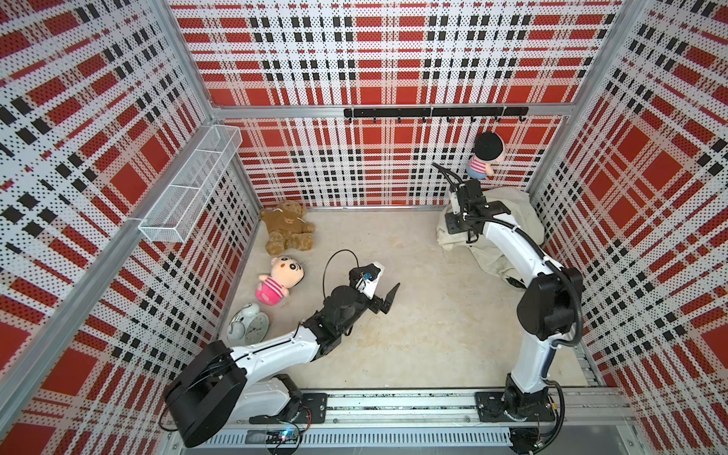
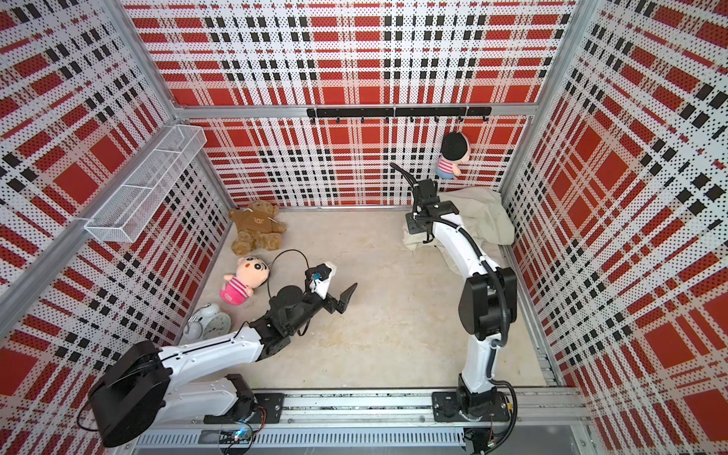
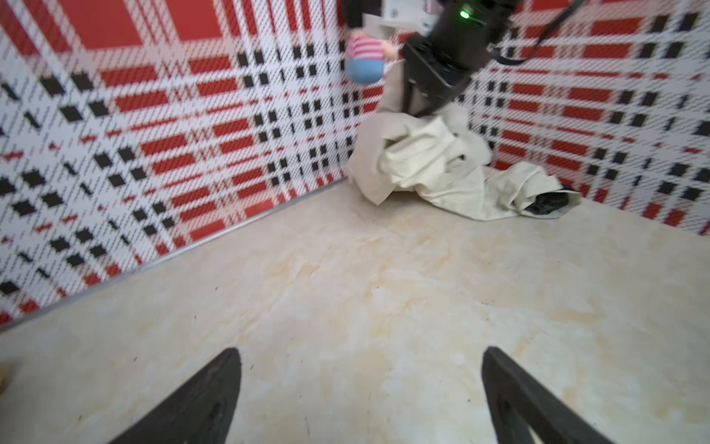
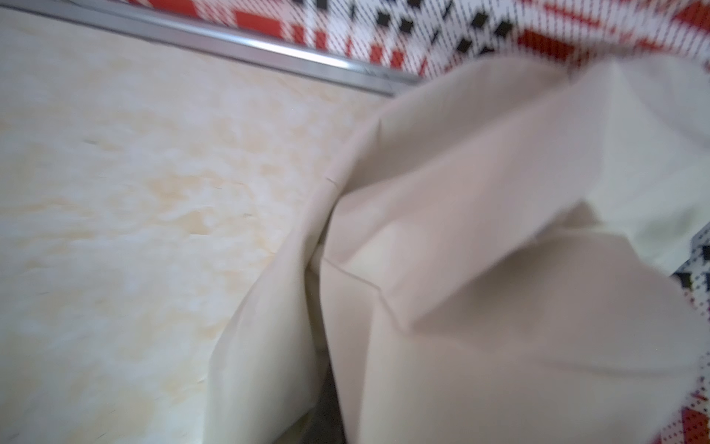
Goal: Unzip the jacket
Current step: Flatten out the jacket at the center of the board.
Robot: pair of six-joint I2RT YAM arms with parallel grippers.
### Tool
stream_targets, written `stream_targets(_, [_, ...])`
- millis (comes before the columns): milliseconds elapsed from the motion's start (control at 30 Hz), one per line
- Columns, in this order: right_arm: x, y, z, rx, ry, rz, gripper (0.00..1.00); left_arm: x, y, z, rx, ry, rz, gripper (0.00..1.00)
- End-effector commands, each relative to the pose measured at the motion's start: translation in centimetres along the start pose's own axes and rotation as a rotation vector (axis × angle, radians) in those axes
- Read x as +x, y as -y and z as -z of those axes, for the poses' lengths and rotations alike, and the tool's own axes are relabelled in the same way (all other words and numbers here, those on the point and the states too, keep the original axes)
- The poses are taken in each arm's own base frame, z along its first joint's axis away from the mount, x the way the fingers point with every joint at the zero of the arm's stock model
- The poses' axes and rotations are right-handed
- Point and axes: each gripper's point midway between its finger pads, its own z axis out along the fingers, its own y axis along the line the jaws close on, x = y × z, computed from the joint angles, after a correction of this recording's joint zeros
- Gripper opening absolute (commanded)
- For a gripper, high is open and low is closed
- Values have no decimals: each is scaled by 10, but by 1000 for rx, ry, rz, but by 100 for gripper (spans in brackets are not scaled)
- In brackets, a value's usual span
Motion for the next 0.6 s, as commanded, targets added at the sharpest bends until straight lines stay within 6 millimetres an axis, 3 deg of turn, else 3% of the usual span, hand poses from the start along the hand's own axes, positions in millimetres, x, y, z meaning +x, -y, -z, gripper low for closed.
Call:
stream_targets(0, [-45, -28, 103, -116, 170, 16, 0, -66, 0, 14, -16, 238, -47, 98])
stream_targets(67, [-58, -48, 135, -199, 216, 7, 0, -76, 10, 19, 26, 262, -52, 98])
stream_targets(133, [-65, -69, 155, -277, 239, 10, 0, -83, 16, 23, 56, 281, -40, 98])
stream_targets(267, [-73, -103, 179, -431, 264, 4, 0, -94, 15, 29, 46, 309, -31, 98])
stream_targets(433, [-77, -108, 197, -494, 291, -6, 0, -91, -9, 33, -51, 306, -40, 98])
stream_targets(567, [-68, -106, 198, -479, 256, 19, 0, -91, -46, 37, -124, 294, -21, 98])
